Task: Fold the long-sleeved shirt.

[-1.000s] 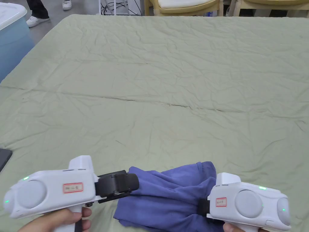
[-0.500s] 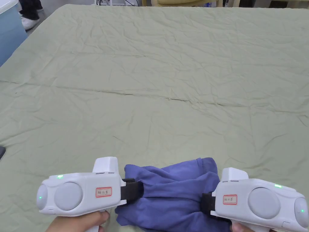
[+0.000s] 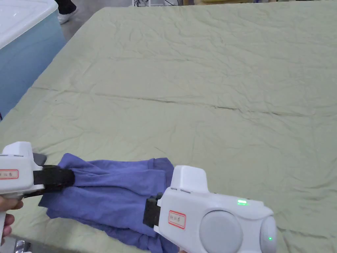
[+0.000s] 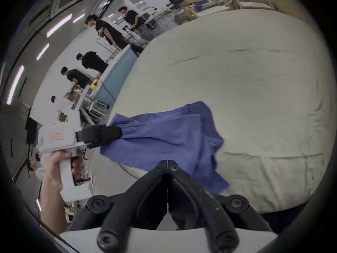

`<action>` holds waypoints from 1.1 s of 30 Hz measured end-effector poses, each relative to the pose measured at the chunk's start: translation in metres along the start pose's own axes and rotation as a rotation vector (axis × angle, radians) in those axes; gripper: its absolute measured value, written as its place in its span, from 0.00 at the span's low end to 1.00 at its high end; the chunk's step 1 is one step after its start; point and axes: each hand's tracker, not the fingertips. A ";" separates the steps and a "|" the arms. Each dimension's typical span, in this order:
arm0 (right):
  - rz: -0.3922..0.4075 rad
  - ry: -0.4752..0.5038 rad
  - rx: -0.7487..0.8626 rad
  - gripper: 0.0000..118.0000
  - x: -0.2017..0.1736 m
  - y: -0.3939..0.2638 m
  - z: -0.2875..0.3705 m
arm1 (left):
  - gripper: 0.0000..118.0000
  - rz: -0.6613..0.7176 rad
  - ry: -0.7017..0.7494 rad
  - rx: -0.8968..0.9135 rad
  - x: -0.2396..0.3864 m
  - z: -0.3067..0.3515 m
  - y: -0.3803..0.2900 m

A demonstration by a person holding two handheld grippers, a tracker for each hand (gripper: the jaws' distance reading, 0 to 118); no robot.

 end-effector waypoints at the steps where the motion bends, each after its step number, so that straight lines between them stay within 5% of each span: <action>1: 0.007 0.008 -0.008 0.02 -0.007 0.000 -0.003 | 0.08 0.015 0.036 -0.008 -0.018 -0.002 0.007; 8: 0.006 0.056 -0.035 0.02 -0.024 0.004 -0.009 | 0.21 0.104 0.143 0.040 -0.044 -0.001 0.006; 9: 0.012 0.049 -0.039 0.02 -0.023 0.004 -0.008 | 0.45 0.056 0.221 0.094 -0.035 0.002 0.003; 10: 0.020 0.042 -0.049 0.02 -0.021 0.006 -0.007 | 0.87 0.016 0.275 0.194 -0.023 0.007 -0.002; 11: 0.033 0.032 -0.070 0.02 -0.017 0.007 -0.006 | 1.00 -0.010 0.280 0.297 -0.012 0.014 -0.009; 13: 0.042 0.006 -0.084 0.03 -0.011 0.007 0.000 | 0.95 -0.075 0.197 0.395 0.006 0.029 -0.012; 17: 0.034 -0.039 -0.063 0.03 0.014 0.009 0.031 | 0.96 -0.048 0.088 0.274 0.064 0.047 -0.023; 20: -0.054 -0.046 -0.015 0.03 0.050 0.018 0.079 | 0.88 -0.075 -0.027 0.227 0.108 0.074 -0.028; 21: -0.099 -0.070 0.011 0.03 0.062 0.024 0.098 | 0.72 -0.097 -0.064 0.212 0.123 0.085 -0.029; 23: -0.160 -0.143 0.098 0.03 0.085 0.038 0.142 | 0.01 -0.211 -0.092 0.334 0.151 0.115 -0.031; 26: -0.114 -0.251 0.321 0.03 0.097 0.055 0.223 | 0.03 -0.361 0.035 0.561 0.203 0.162 -0.039; 31: 0.126 -0.487 0.741 0.03 0.078 0.063 0.338 | 0.03 -0.289 -0.264 0.766 0.271 0.235 -0.041; 33: 0.168 -0.541 0.873 0.03 0.067 0.062 0.369 | 0.03 -0.297 -0.278 0.873 0.301 0.259 -0.048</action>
